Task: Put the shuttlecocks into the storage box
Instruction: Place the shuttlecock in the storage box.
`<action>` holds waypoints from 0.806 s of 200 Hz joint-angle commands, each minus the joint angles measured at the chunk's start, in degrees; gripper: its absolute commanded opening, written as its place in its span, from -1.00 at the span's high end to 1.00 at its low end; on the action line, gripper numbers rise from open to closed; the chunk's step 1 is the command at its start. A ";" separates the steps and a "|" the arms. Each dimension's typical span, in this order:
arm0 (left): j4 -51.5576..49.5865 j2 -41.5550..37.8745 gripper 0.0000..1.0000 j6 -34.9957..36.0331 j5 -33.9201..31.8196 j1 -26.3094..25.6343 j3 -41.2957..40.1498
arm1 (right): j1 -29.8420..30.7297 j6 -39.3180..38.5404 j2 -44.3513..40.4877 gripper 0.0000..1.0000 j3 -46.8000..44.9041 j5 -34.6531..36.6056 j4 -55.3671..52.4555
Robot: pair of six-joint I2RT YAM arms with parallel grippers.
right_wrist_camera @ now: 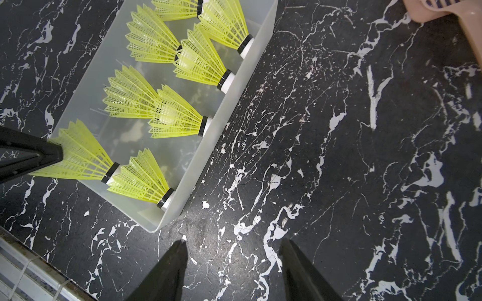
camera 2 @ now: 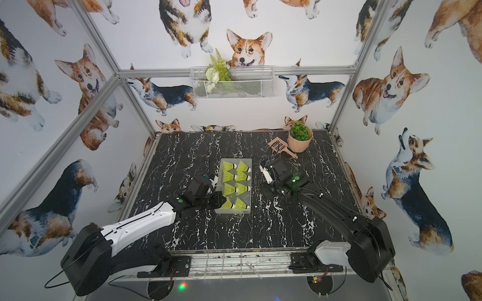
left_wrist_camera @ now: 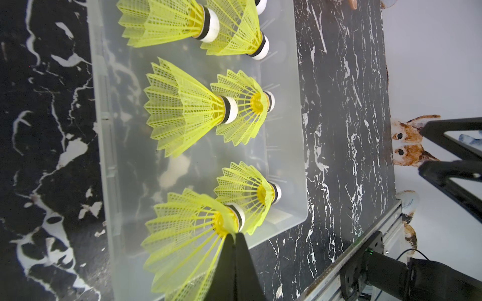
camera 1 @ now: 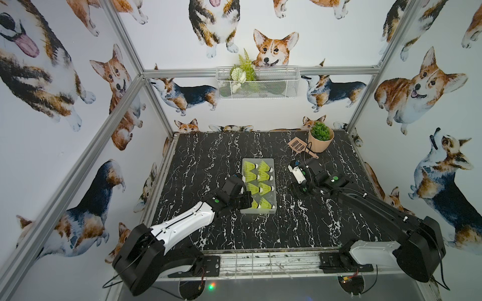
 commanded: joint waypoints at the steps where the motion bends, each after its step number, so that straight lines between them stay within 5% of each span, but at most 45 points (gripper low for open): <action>1: 2.63 -0.40 1.00 -1.95 -0.93 -0.08 -1.37 | -0.07 0.53 0.14 -0.25 -0.16 -0.45 1.07; 94: 6.19 -0.32 1.00 -3.71 -1.26 -0.10 -4.51 | -0.06 0.92 1.24 -0.25 -0.32 -1.60 1.47; 161: 3.90 -1.63 0.47 -2.73 -3.35 -0.29 -4.62 | -0.03 0.76 1.44 -0.25 -0.32 -1.68 1.38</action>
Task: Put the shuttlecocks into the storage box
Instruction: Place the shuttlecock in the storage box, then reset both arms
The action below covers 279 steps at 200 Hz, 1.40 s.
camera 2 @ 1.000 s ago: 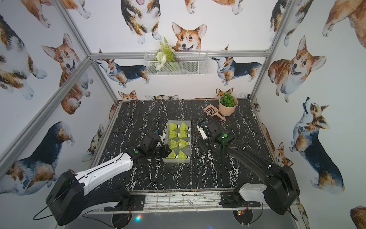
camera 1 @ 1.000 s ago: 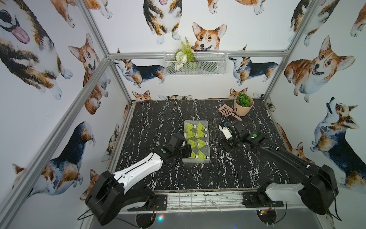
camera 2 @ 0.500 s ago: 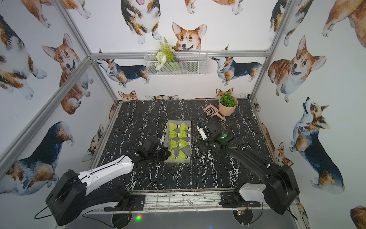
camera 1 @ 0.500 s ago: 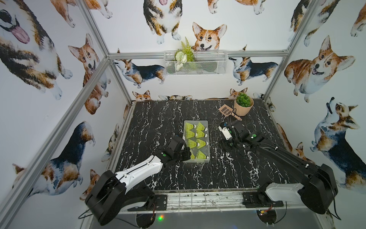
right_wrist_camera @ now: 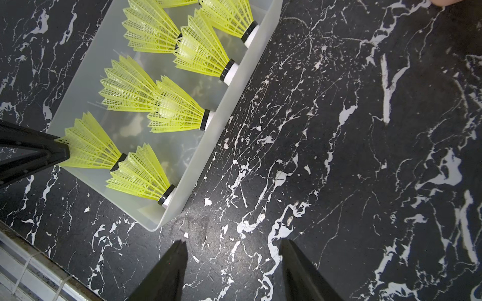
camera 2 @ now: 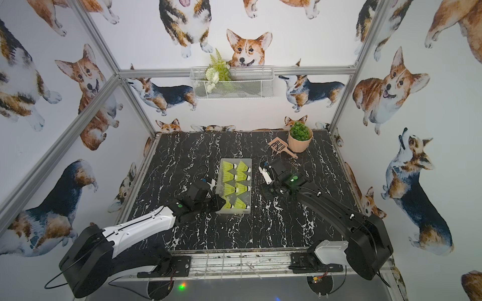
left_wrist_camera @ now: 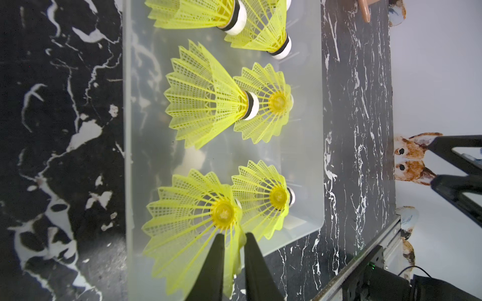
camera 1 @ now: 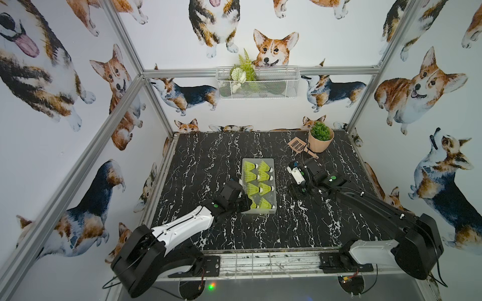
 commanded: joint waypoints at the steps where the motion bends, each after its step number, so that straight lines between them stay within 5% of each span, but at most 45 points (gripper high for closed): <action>1: -1.04 -0.52 0.47 1.03 -1.45 -0.18 0.13 | -0.05 0.60 0.14 -0.25 -0.03 -0.44 1.36; 153: -9.35 -7.69 0.10 7.48 -10.37 -1.58 3.07 | -0.06 1.13 -0.59 -0.33 -0.25 1.71 1.87; 246: -17.32 -13.29 -0.04 18.90 -26.69 0.76 7.23 | -2.38 5.61 -6.42 -0.34 -5.33 16.56 7.62; 279: -16.50 -11.81 -0.06 21.85 -40.75 1.81 7.61 | -6.31 7.32 -9.07 -0.34 -8.39 21.97 11.16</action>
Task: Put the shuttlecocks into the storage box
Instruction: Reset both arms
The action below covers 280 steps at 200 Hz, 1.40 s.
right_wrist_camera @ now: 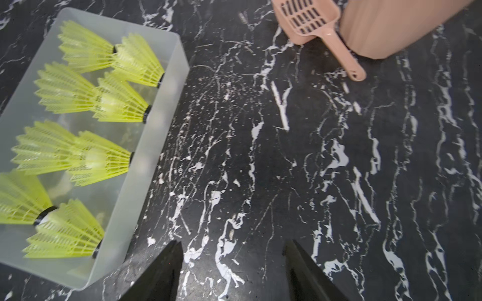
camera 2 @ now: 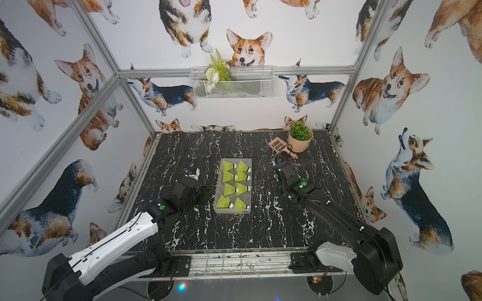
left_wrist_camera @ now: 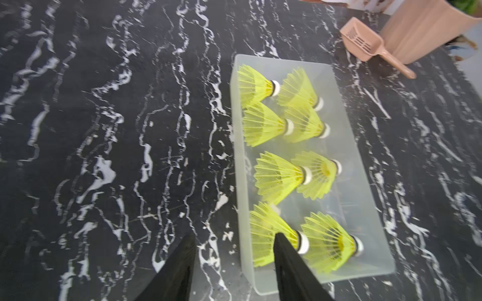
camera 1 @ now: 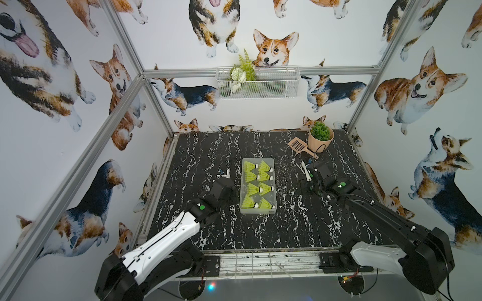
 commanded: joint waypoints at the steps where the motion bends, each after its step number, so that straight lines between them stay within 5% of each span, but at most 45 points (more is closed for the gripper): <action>1: 0.13 0.93 -0.06 3.67 -12.89 0.58 0.55 | -1.81 2.12 -1.29 -0.34 -1.57 6.48 4.85; 38: 10.42 0.65 -0.09 8.88 -23.89 3.28 -3.11 | -6.25 2.41 -4.86 -0.42 -5.09 12.93 10.65; 98: 28.46 0.62 -0.34 16.79 -24.34 15.36 -11.71 | -17.40 0.17 -3.83 -0.52 -11.17 13.70 23.21; 153: 43.01 4.63 -0.83 22.34 -14.72 25.55 -17.66 | -24.84 -3.93 -2.08 -0.67 -17.97 6.37 36.83; 209: 60.07 13.59 -0.88 24.42 -2.53 32.07 -20.82 | -27.16 -10.00 2.79 -0.80 -24.89 1.33 54.62; 280: 80.93 25.66 -0.97 30.59 3.48 32.41 -24.67 | -31.19 -11.33 8.68 -0.87 -27.58 -4.81 64.48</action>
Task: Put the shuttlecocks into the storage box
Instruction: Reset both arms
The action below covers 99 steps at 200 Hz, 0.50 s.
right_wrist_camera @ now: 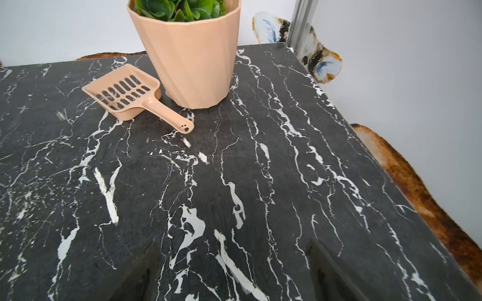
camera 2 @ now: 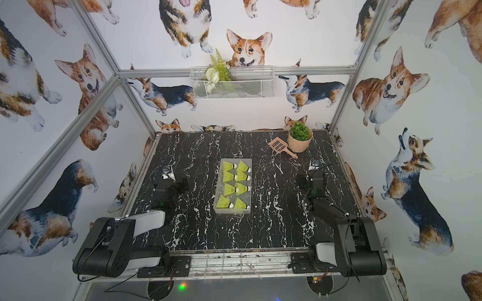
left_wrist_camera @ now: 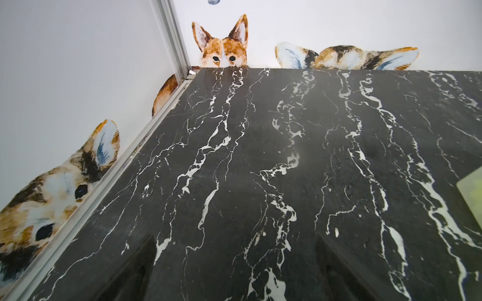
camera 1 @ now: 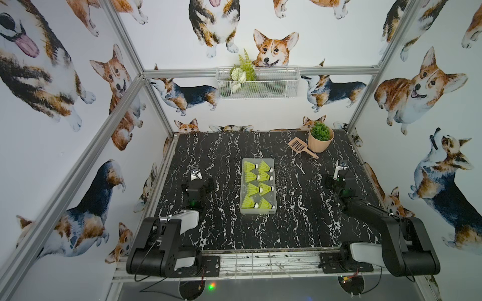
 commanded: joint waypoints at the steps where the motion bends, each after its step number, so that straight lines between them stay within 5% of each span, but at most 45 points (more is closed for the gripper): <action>1: 13.03 3.16 -0.97 2.89 3.46 0.11 -1.33 | -1.32 -0.95 0.77 -0.87 -1.37 -3.43 8.07; 66: 21.45 11.71 -0.98 4.00 5.15 0.12 -1.24 | -3.07 -0.31 4.63 -0.88 -4.34 -5.75 16.71; 99: 15.06 10.82 -0.99 3.96 5.80 0.18 1.19 | -3.16 -0.41 9.28 -0.89 -5.26 -6.15 22.64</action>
